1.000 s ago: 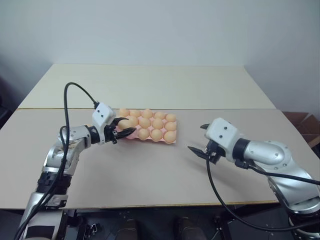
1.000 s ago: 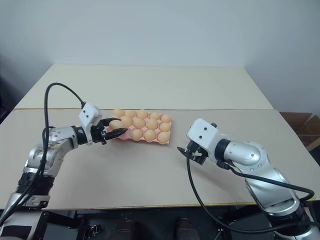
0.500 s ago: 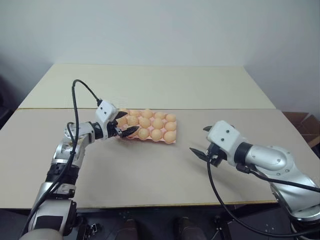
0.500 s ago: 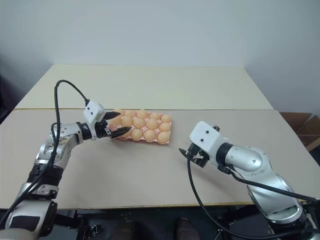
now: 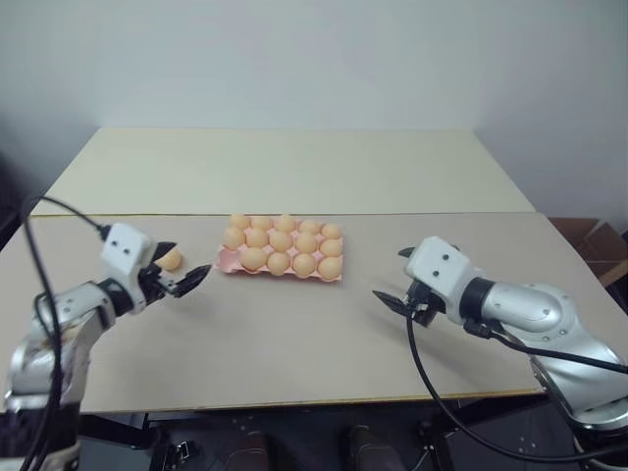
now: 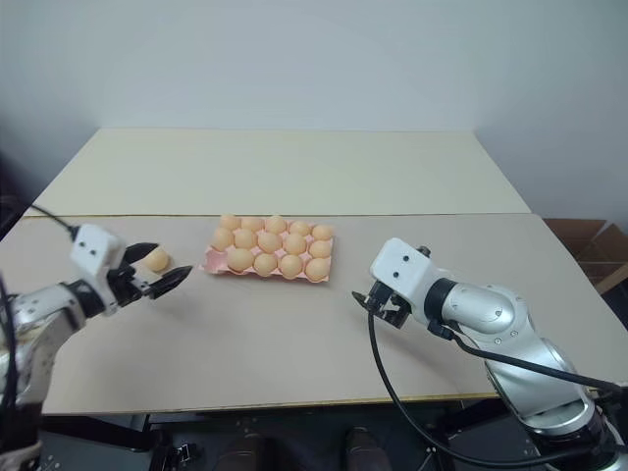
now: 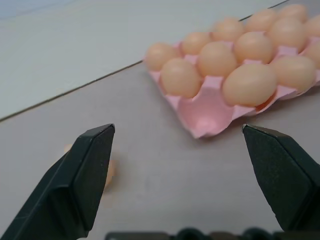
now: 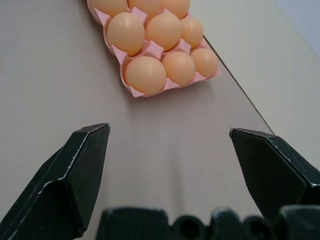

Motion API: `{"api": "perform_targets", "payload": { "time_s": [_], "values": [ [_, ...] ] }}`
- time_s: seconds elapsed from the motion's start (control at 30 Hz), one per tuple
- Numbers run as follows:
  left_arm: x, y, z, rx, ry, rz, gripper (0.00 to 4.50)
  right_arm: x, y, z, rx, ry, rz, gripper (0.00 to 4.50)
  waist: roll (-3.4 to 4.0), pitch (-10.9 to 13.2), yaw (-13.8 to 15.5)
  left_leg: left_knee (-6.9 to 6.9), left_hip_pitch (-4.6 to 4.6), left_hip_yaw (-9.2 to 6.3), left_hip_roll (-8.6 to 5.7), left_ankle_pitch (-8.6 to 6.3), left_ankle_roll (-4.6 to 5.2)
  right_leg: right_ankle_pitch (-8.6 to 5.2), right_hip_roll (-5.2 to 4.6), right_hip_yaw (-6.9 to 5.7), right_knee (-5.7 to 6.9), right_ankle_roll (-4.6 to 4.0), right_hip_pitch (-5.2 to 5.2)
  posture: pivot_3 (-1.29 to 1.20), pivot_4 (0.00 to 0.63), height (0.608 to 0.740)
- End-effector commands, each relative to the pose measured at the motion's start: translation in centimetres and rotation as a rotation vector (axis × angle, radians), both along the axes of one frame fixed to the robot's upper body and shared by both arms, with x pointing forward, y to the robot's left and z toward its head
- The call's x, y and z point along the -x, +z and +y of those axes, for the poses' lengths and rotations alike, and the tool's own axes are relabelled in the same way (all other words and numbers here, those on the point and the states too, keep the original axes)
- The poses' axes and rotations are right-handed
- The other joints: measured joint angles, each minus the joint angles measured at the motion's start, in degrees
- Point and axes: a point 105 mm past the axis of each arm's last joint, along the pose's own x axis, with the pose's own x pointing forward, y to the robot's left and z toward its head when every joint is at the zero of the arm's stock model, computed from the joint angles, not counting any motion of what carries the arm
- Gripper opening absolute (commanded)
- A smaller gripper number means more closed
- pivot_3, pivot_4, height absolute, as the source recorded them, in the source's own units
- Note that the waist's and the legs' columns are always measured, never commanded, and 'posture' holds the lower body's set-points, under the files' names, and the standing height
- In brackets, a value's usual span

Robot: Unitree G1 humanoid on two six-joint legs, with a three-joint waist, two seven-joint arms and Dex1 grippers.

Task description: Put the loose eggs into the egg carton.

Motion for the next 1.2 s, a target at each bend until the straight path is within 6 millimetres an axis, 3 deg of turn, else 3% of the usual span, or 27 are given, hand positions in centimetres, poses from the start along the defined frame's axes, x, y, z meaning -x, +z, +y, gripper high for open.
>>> {"api": "perform_targets", "payload": {
  "time_s": [0.03,0.27,0.7,0.87,1.07,1.2],
  "values": [
    [0.9,1.1,1.4,0.01,0.157,0.0,4.43,-0.1,1.1,0.8,-0.012,0.053,-0.049,4.5,0.0,0.0,0.16,0.0,0.0,0.0,-0.02,0.0,0.0,0.0,-0.01,0.0,0.0,0.0,0.01,0.0,0.15,0.74],
    [0.9,1.4,3.9,0.064,0.393,0.073,4.43,-0.5,1.1,1.4,-0.01,0.093,-0.046,4.5,-0.01,-0.01,0.15,0.0,0.0,-0.02,-0.02,0.0,0.0,0.01,0.03,0.0,-0.01,0.01,0.01,0.0,0.15,0.74],
    [-0.6,0.9,3.5,0.099,0.388,0.104,4.43,-0.1,1.1,0.6,0.009,0.062,-0.048,4.5,-0.02,-0.01,0.0,0.0,0.0,-0.01,-0.04,0.0,0.0,0.02,0.02,0.02,-0.01,-0.01,0.02,0.0,0.15,0.74],
    [-3.2,0.6,3.5,0.093,0.394,0.082,4.43,-0.2,1.1,0.7,0.002,0.059,-0.045,4.5,-0.03,-0.02,0.31,0.0,0.02,-0.01,-0.04,0.0,0.0,0.02,0.02,0.0,0.01,-0.02,0.03,0.0,0.15,0.74],
    [-7.0,0.8,1.8,0.107,0.326,0.045,4.43,-0.2,1.2,0.7,-0.001,0.052,-0.049,4.5,-0.05,-0.03,0.65,0.0,-0.06,-0.01,-0.07,0.0,0.0,0.05,0.02,0.01,-0.05,-0.02,0.02,0.0,0.15,0.74],
    [-9.3,-0.3,1.2,0.117,0.32,0.059,4.43,0.1,1.1,0.4,0.002,0.035,-0.044,4.5,-0.06,-0.03,0.92,0.0,-0.03,0.0,-0.07,0.01,0.0,0.06,0.02,0.01,-0.01,-0.03,0.03,0.0,0.15,0.74]
  ]
}}
